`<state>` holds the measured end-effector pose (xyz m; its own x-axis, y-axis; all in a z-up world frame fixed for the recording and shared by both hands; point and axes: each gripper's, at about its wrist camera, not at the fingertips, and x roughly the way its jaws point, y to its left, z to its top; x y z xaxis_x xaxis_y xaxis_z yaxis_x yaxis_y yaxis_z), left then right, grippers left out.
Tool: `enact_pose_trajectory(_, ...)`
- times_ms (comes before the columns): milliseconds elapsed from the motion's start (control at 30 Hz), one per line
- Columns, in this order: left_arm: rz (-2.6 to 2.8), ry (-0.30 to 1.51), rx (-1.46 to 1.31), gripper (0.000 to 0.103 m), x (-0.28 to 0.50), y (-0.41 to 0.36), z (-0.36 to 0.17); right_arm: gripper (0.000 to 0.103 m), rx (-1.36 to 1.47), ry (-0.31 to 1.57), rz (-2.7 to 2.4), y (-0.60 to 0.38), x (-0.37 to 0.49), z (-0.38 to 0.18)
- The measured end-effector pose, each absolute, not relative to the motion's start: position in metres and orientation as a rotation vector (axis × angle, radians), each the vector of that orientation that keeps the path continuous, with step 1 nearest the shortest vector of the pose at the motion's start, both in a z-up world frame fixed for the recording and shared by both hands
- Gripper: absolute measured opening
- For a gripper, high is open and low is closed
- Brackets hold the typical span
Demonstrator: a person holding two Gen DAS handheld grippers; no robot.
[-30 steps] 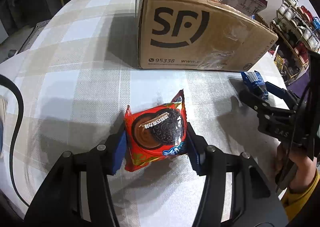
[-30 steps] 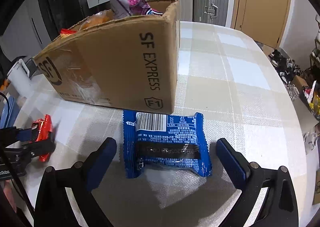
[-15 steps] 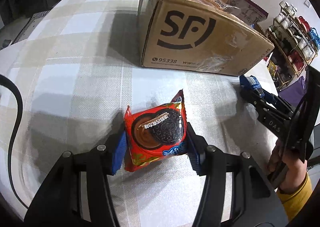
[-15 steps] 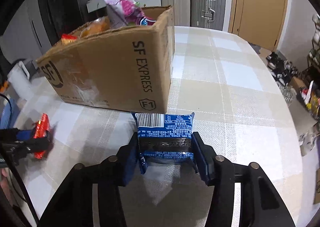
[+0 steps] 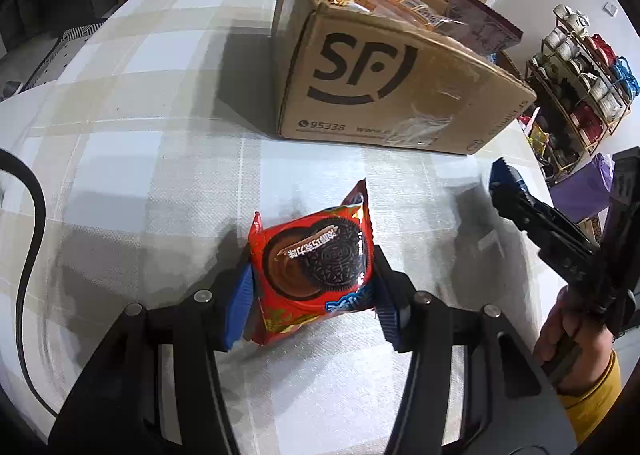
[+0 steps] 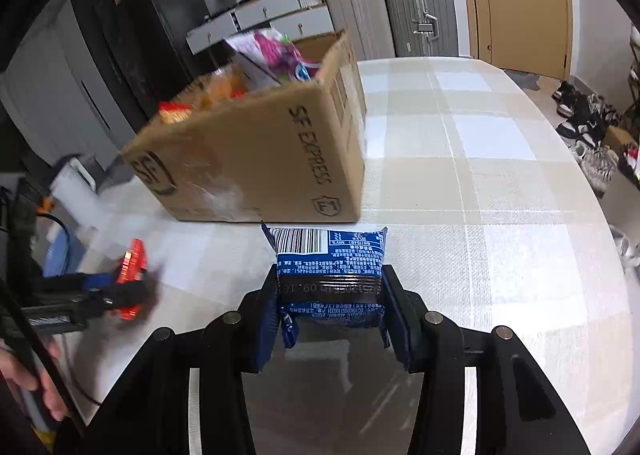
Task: Organize snacks
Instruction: 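Carry the red pack to the box with the left tool while the right tool carries the blue pack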
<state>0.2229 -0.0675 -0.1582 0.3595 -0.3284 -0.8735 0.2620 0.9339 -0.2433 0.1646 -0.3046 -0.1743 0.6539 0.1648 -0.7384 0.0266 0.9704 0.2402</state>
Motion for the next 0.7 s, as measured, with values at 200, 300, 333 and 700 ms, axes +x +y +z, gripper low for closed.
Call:
enact_pose_trajectory(200, -0.384, 1.08, -0.032, 0.05, 0.198, -0.067, -0.139, 0.047, 0.23, 0.795, 0.128, -0.287, 0.132, -0.147)
enact_pose_trajectory(300, -0.383, 1.002, 0.017, 0.05, 0.171, -0.07, -0.119, 0.047, 0.222, 0.759, 0.164, -0.274, 0.117, -0.137)
enact_pose_trajectory(333, -0.391, 0.994, 0.023, 0.05, 0.164, -0.072, -0.115, 0.047, 0.215, 0.745, 0.179, -0.267, 0.109, -0.132)
enact_pose_trajectory(700, -0.405, 0.91, 0.06, 0.05, 0.108, -0.079, -0.079, 0.047, 0.239, 0.648, 0.208, -0.24, 0.064, -0.1)
